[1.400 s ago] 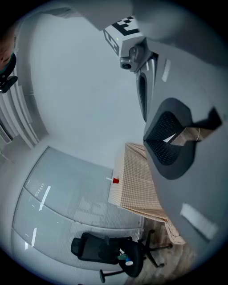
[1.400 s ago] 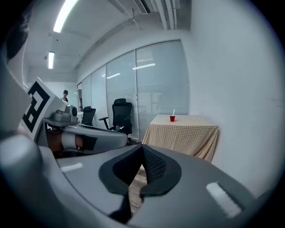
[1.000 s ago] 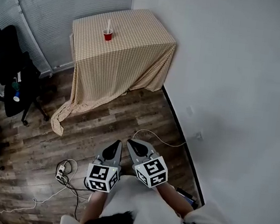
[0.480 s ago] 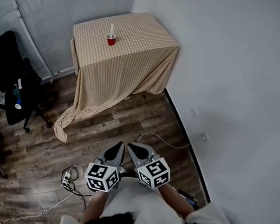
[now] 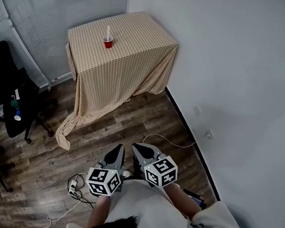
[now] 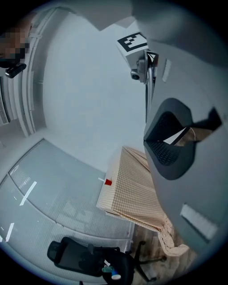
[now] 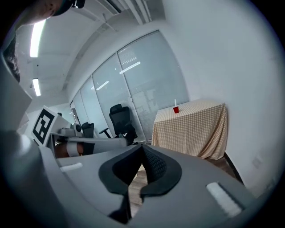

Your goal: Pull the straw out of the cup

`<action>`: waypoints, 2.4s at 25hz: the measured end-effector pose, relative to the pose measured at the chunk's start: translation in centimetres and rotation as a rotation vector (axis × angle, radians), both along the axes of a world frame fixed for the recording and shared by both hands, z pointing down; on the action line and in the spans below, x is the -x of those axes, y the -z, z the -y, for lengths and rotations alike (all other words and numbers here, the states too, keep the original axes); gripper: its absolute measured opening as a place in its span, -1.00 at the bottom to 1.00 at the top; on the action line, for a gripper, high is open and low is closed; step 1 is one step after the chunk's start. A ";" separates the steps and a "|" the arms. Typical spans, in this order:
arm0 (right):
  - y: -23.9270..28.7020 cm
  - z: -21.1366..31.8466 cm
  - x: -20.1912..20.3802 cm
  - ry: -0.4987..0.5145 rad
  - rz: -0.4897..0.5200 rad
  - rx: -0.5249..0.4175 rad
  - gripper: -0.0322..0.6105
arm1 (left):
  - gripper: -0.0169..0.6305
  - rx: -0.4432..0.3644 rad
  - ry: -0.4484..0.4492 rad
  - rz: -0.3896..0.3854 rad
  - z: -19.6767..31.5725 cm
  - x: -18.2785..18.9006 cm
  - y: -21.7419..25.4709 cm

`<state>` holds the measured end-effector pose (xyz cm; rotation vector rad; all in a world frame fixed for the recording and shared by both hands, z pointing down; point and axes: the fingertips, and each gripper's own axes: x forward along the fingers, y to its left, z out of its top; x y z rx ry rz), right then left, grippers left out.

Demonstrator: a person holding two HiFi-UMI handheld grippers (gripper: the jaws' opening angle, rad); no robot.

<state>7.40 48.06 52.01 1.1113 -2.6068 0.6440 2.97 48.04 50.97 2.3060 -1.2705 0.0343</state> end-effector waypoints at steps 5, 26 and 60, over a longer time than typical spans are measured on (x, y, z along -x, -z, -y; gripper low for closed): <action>-1.8 1.9 -0.3 -0.005 0.036 0.089 -0.89 | -0.91 0.087 0.077 0.037 1.6 1.3 -1.9; -4.4 13.9 -1.2 0.031 -0.053 0.095 -0.89 | -0.91 0.189 0.133 0.011 11.7 0.7 -4.3; -4.0 30.6 -3.3 0.295 -0.009 0.139 -0.89 | -0.90 0.115 0.233 -0.106 30.0 -4.9 -1.7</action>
